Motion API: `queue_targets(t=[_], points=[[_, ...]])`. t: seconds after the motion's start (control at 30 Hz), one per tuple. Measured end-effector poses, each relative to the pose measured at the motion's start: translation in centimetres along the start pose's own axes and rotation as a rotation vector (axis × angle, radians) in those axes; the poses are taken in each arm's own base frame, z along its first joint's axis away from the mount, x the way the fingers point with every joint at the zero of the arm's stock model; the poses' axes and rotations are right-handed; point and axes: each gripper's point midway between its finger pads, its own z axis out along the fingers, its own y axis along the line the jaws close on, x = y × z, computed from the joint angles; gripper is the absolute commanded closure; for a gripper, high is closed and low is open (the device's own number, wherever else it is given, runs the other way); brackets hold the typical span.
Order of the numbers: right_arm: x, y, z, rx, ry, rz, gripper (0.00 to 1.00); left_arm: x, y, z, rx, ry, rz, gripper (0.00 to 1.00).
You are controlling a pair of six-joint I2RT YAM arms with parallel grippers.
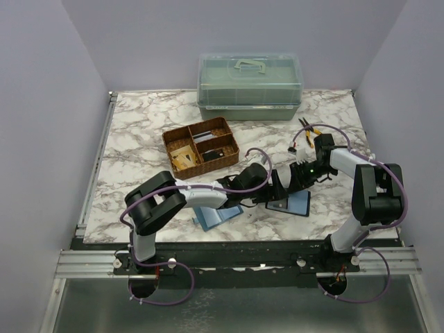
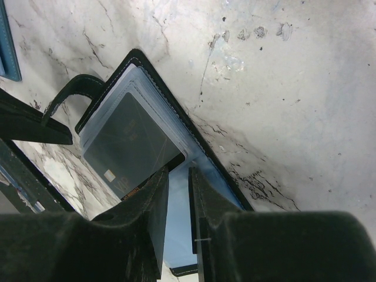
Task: Take the credit cards out of the card holder
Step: Pick up the card holder from the center of the board.
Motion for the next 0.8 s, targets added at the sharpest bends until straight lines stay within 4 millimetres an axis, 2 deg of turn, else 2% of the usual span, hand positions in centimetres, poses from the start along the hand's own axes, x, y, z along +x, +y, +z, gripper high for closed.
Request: queue_targets(t=[0.37,0.8], points=[[0.0,0.0,0.0,0.001,0.002,0.000,0.76,0.5,0.8,1.3,-0.045,0.028,-0.008,0.25],[0.0,0.0,0.0,0.001,0.002,0.000,0.76,1.0,0.8,1.7,-0.135,0.057,0.018,0.24]])
